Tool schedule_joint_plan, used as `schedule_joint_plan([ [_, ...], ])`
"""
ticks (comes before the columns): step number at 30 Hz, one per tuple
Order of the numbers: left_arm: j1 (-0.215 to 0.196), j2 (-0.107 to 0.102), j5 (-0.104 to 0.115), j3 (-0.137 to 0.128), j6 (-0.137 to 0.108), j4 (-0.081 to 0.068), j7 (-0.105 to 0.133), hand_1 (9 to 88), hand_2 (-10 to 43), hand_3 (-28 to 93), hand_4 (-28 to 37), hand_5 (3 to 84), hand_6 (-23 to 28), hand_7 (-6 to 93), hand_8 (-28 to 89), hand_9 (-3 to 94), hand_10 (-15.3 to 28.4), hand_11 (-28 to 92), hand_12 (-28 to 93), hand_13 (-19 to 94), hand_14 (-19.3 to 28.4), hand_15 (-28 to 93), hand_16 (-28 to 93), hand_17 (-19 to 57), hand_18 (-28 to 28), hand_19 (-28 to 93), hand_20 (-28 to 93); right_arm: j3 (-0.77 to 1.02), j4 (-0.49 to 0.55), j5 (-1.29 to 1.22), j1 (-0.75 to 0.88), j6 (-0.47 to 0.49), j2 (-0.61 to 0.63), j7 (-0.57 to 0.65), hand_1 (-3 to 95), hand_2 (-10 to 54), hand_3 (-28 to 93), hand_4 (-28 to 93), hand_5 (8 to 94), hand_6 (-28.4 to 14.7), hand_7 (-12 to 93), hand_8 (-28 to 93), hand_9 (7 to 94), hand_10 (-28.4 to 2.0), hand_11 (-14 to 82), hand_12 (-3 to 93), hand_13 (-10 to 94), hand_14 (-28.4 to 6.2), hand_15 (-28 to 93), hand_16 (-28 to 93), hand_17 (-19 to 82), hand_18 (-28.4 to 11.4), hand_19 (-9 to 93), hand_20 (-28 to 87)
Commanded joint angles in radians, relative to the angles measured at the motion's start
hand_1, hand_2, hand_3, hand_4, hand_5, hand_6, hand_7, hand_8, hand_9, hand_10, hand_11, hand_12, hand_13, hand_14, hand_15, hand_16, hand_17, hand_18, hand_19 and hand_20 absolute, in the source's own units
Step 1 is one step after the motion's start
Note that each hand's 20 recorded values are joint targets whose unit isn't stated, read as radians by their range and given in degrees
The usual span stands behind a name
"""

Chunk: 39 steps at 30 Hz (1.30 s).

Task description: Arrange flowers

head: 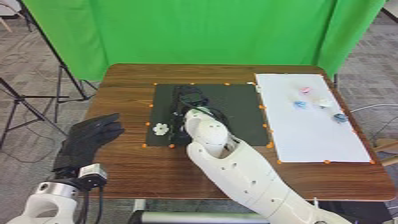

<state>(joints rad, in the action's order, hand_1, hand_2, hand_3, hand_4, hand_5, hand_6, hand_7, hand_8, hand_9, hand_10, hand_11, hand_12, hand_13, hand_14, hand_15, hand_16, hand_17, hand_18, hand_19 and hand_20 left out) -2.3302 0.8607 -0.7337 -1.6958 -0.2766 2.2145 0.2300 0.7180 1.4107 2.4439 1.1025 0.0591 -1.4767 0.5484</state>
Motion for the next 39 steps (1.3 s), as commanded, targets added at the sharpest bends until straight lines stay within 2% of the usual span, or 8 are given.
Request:
schedule_joint_plan([
  [1,-0.018,0.01,-0.003,-0.01,-0.002,0.004,-0.013,30.7,6.5,80,-9.7,50.6,16.1,15.2,-8,42.4,23.0,42,10,31,28.4,63,-13,-6.8,22.7,62,16,-0.009,0.027,-0.007,0.005,-0.007,-0.003,-0.002,40.3,-9.5,76,-28,66.6,-2.6,18,-13,72.2,-11.6,25.3,15.7,61,-8.8,75,23,25,-21.7,85,32],
  [3,-0.033,0.013,-0.008,-0.021,0.0,0.009,-0.019,30.8,6.4,80,-9.6,50.6,16.1,15.2,-8,42.4,23.0,42,10,31,28.4,63,-13,-6.8,22.7,62,16,-0.034,0.034,0.019,-0.006,-0.031,0.009,-0.001,39.3,-9.5,76,-28,66.6,-2.8,18,-13,72.1,-11.9,25.3,15.7,61,-8.9,75,22,25,-21.9,85,32],
  [9,-0.111,-0.002,0.017,-0.055,-0.039,0.031,0.018,30.7,6.4,80,-9.6,50.6,16.1,15.1,-9,42.4,23.0,42,10,31,28.4,63,-13,-6.8,22.6,62,16,-0.142,0.101,0.004,-0.118,-0.122,0.097,0.015,33.1,-9.5,79,-28,65.6,-4.9,16,-12,69.2,-14.6,25.4,16.0,59,-11.4,76,22,24,-23.7,85,33],
  [17,-0.201,0.013,0.022,-0.094,-0.059,0.061,0.047,30.6,6.4,79,-9.6,50.7,16.1,15.1,-8,42.4,23.0,42,10,31,28.4,63,-13,-6.8,22.7,62,16,-0.149,0.372,-0.185,-0.174,-0.086,0.414,-0.016,33.0,-9.0,83,-28,60.8,-6.2,16,-12,62.7,-17.1,26.4,16.0,56,-12.8,77,21,23,-24.8,85,33],
  [21,-0.213,0.016,0.024,-0.094,-0.069,0.067,0.065,30.6,6.4,79,-9.7,50.7,16.1,15.1,-8,42.4,23.0,42,10,31,28.4,63,-13,-6.8,22.7,62,16,-0.03,0.45,-0.197,-0.066,-0.086,0.611,-0.062,33.3,-7.0,84,-28,59.1,-6.2,15,-12,60.5,-17.5,25.8,15.9,55,-12.8,78,21,22,-24.2,85,32],
  [27,-0.221,0.031,0.019,-0.085,-0.069,0.071,0.061,30.6,6.4,79,-9.7,50.6,16.1,15.2,-8,42.4,23.0,42,10,31,28.4,63,-13,-6.8,22.7,62,16,0.249,0.44,-0.281,0.207,-0.043,0.806,-0.025,33.7,-5.7,86,-28,58.0,-5.8,16,-12,58.4,-17.4,24.8,15.8,55,-12.1,78,20,22,-23.1,85,33],
  [34,-0.218,0.05,0.013,-0.082,-0.066,0.076,0.047,30.5,6.3,80,-9.7,50.6,16.1,15.1,-8,42.3,23.1,42,10,31,28.4,63,-13,-6.8,22.7,62,16,0.569,0.414,-0.228,0.489,0.042,0.815,0.031,33.5,-5.8,87,-28,57.0,-6.0,16,-12,56.2,-17.6,23.4,15.6,54,-12.2,78,20,22,-22.6,84,33],
  [39,-0.193,0.059,0.006,-0.055,-0.057,0.069,0.039,30.5,6.5,79,-10.0,50.6,16.1,15.1,-8,42.3,23.1,42,10,32,28.4,63,-13,-6.8,22.7,62,16,0.677,0.387,-0.207,0.569,0.018,0.788,0.079,32.9,-5.8,86,-28,56.1,-5.9,17,-12,54.8,-17.6,22.5,15.5,53,-12.2,78,20,22,-22.3,84,33],
])
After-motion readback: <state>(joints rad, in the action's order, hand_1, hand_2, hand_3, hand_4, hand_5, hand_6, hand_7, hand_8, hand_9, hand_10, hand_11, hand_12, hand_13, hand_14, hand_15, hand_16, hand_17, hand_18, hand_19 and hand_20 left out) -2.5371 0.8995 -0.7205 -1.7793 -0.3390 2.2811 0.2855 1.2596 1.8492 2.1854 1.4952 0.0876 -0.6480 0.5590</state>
